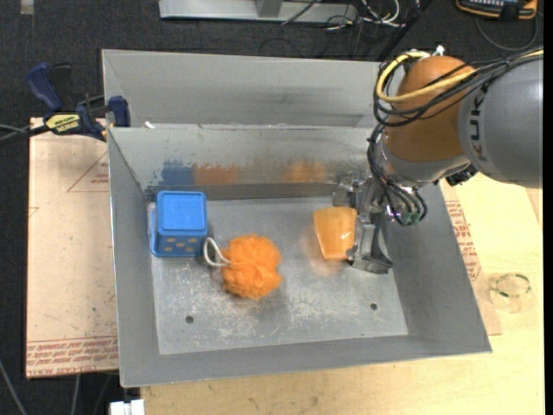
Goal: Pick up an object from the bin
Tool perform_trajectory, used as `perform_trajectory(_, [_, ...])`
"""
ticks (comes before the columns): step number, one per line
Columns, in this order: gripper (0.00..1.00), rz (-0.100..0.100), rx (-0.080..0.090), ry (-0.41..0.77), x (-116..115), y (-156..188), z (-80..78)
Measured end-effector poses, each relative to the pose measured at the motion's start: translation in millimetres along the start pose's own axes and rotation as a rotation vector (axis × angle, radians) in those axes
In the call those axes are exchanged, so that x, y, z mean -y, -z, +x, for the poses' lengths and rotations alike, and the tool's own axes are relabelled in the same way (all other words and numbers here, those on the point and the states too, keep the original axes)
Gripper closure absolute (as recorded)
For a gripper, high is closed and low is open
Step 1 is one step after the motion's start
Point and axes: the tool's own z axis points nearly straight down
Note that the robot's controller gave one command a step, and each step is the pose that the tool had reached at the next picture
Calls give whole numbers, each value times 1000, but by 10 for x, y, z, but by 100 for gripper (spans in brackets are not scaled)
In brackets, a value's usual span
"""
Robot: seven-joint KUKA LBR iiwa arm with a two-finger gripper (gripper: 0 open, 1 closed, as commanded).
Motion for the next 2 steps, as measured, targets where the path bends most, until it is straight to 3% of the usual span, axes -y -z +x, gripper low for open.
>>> perform_trajectory(1, [0,1,7,1,-2,51,-15])
perform_trajectory(2, [0,2,14,216,-74,-301,-125])
